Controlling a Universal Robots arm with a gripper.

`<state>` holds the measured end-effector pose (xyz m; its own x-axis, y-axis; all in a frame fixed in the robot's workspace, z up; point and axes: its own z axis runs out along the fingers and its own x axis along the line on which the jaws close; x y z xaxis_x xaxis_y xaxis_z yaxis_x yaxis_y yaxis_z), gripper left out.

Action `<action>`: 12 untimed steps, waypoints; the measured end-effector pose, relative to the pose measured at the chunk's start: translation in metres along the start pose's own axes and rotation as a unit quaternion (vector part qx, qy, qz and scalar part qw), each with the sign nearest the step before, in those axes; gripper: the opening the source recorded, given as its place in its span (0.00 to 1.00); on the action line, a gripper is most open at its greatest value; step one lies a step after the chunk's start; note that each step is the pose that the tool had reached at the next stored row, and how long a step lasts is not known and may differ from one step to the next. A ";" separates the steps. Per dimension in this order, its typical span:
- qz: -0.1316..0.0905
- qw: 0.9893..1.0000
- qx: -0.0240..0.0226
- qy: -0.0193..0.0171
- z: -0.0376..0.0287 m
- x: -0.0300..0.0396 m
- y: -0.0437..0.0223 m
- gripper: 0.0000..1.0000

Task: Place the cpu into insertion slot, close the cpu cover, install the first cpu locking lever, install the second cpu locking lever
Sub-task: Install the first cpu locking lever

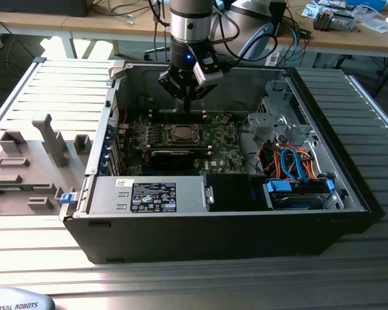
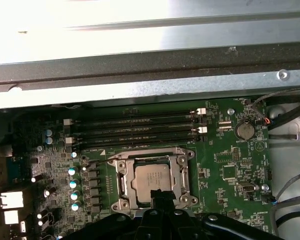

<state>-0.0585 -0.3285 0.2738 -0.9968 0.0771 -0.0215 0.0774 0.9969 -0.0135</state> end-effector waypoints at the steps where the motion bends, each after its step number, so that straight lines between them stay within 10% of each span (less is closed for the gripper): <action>1: 0.000 1.000 0.000 0.000 0.0000 0.0003 0.0000 0.11; 12: 0.000 1.000 0.000 0.000 0.0001 0.0060 -0.0005 0.11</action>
<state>-0.0645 -0.3285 0.2736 -0.9968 0.0770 -0.0214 0.0773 0.9969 -0.0135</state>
